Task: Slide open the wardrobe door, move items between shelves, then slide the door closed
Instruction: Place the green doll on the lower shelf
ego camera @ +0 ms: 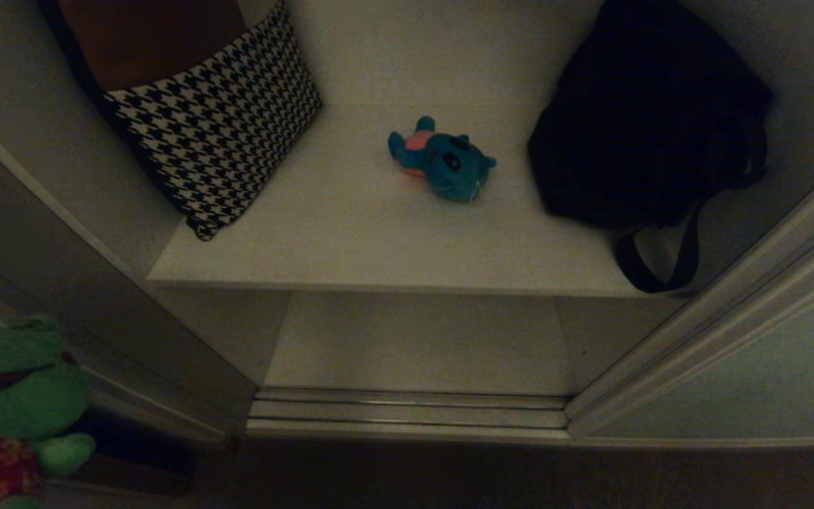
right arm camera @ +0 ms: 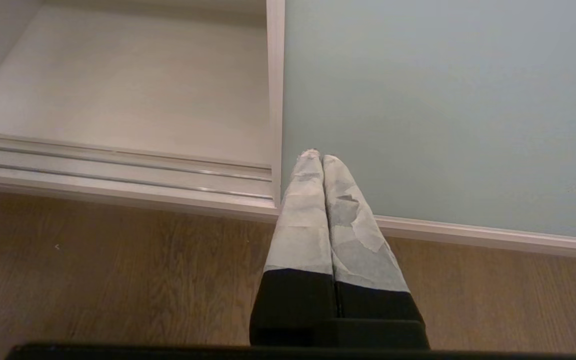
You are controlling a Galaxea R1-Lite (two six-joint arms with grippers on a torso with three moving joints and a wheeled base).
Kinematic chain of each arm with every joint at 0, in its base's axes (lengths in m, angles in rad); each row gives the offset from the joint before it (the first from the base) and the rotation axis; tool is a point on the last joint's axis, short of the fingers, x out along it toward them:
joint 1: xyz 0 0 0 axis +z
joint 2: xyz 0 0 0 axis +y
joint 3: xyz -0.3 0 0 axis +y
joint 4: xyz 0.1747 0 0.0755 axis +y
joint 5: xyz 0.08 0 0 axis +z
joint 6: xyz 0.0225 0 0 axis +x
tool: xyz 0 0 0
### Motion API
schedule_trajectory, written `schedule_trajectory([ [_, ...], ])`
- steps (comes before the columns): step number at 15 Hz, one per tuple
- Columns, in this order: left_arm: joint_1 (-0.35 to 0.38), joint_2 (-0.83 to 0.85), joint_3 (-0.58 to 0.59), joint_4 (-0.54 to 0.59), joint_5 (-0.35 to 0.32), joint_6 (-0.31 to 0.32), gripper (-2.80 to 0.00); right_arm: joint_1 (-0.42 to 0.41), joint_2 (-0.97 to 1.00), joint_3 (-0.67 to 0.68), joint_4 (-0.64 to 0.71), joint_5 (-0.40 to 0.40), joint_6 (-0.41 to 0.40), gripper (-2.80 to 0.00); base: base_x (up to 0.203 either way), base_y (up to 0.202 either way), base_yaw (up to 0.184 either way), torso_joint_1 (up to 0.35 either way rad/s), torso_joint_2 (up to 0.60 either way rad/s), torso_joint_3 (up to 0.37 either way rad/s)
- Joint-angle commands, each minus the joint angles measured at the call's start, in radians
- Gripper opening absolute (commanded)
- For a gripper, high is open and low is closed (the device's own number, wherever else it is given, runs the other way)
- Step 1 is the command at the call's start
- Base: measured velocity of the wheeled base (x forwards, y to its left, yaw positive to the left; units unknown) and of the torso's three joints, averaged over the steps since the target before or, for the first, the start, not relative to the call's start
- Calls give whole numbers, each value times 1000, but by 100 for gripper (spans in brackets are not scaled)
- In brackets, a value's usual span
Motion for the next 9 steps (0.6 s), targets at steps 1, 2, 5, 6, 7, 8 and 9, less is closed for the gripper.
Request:
schedule_trajectory([
  [1,5,-115,133,-51,8,-2,-280,0,-2,0,0,0,0,-280,0,0,0,0,0,0],
  [2,3,-158,186,-77,29,-4,-280,0,-2,0,0,0,-1,-280,0,0,0,0,0,0],
  [5,0,-282,354,-114,61,3,-280,0,-2,0,0,0,-1,-280,0,0,0,0,0,0],
  [6,0,-315,382,-124,65,-7,-280,0,-2,0,0,0,-1,-280,0,0,0,0,0,0],
  [7,-1,-322,398,-133,71,-25,-280,0,-2,0,0,0,-1,-280,0,0,0,0,0,0],
  [8,-1,-322,410,-134,73,-31,-280,0,-2,0,0,0,-1,-280,0,0,0,0,0,0],
  [9,-1,-322,411,-135,74,-36,-280,0,-2,0,0,0,-1,-280,0,0,0,0,0,0],
])
